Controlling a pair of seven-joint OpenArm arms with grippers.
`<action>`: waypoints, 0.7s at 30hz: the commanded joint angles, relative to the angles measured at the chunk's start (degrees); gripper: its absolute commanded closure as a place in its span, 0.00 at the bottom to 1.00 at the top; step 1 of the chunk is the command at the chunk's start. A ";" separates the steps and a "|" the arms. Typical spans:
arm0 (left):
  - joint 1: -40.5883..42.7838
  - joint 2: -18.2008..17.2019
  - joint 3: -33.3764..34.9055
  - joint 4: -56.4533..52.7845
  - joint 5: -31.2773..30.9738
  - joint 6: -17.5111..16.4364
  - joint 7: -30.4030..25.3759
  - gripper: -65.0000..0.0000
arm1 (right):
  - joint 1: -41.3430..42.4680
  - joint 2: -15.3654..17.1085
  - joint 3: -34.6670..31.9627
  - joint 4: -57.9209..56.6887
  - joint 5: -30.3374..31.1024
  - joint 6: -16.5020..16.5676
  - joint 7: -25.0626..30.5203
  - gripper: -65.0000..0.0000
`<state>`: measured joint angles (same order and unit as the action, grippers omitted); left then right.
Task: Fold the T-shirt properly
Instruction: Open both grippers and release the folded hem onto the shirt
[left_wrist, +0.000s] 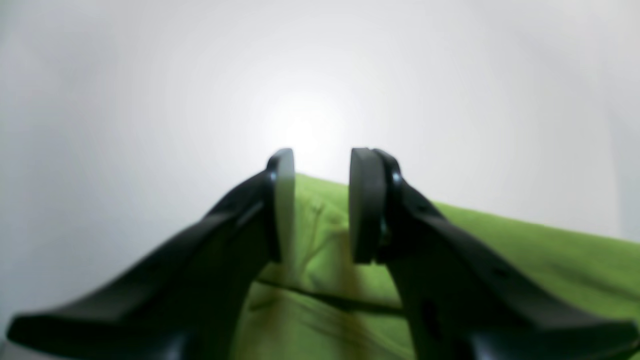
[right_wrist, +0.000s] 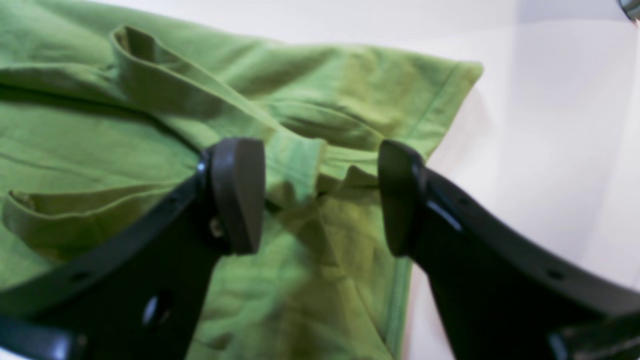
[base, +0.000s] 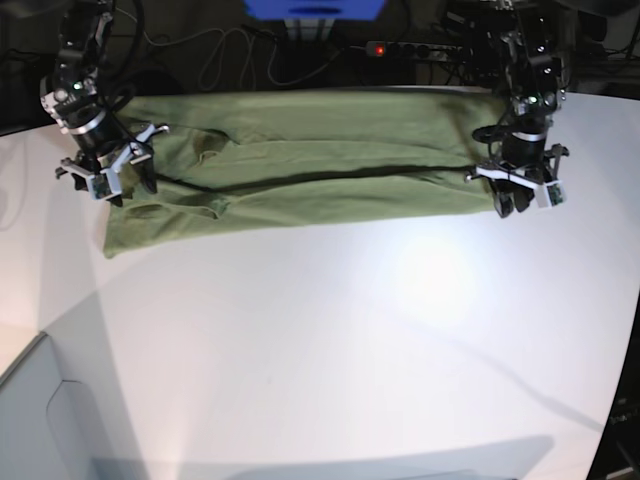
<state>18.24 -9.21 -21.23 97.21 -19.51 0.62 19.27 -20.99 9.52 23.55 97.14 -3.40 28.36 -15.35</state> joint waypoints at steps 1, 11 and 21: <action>-0.17 -0.41 -0.35 0.77 -0.32 -0.14 -1.20 0.66 | 0.20 0.64 0.23 1.10 0.63 0.52 1.60 0.47; -1.23 -0.33 -0.17 -0.99 -0.32 -0.14 -1.20 0.48 | 0.29 0.72 0.23 1.10 0.63 0.52 1.60 0.47; -1.84 -0.33 0.09 -3.63 -0.40 -0.40 -1.20 0.55 | 0.29 0.90 -0.12 1.10 0.63 0.52 1.60 0.47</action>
<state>16.64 -9.15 -21.10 92.71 -19.66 0.62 19.46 -20.95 9.67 23.18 97.17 -3.40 28.36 -15.35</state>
